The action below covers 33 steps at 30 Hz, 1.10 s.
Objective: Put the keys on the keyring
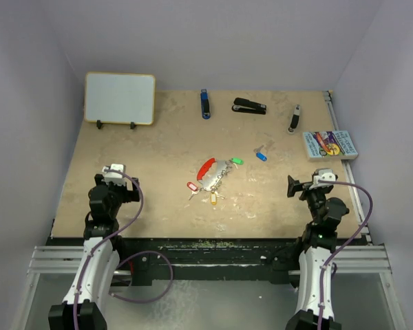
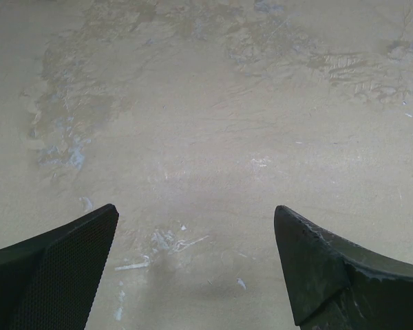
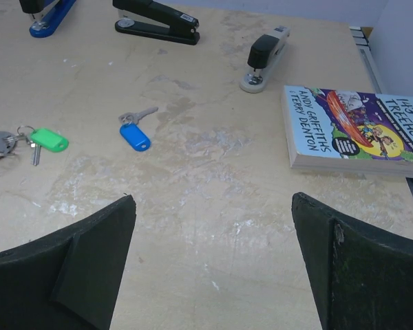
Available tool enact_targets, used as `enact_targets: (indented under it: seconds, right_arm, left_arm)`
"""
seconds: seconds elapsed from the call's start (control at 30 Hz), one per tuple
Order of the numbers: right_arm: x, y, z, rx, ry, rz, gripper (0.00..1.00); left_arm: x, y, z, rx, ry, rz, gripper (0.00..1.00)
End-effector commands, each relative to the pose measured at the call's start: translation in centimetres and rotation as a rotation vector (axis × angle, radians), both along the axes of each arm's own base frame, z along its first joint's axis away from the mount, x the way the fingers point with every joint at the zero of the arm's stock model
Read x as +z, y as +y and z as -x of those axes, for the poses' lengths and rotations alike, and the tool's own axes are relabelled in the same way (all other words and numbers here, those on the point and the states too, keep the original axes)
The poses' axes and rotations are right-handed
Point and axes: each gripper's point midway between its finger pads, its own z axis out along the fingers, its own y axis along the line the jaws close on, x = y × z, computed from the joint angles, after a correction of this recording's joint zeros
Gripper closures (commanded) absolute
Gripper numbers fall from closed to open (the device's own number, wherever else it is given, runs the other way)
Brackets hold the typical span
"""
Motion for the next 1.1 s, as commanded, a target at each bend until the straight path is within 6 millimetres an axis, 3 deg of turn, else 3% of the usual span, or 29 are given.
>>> enact_targets:
  seconds: [0.0,0.7,0.87,0.97,1.07]
  right_arm:
    - [1.6,0.0,-0.2,0.011,-0.05,0.028,0.0]
    - [1.5,0.0,-0.2,0.009,-0.049,0.027,0.0]
    - [1.6,0.0,-0.3,0.007,-0.054,0.027,0.0]
    - [3.6,0.0,-0.4,0.009,-0.049,0.019,0.0]
    - [7.9,-1.9,-0.9,-0.107,-0.02,-0.054,0.0]
  left_arm:
    - [2.9,-0.2,-1.0,-0.01,-0.089,0.015,0.02]
    - [2.9,-0.7,-1.1,-0.045,-0.083,0.009,0.02]
    - [4.9,-0.9,-1.9,-0.061,-0.081,0.01,0.02]
    - [5.9,-1.4,-2.7,-0.113,-0.004,-0.003,0.02]
    - [8.4,-1.2,-4.0,-0.125,-0.01,-0.024,0.02]
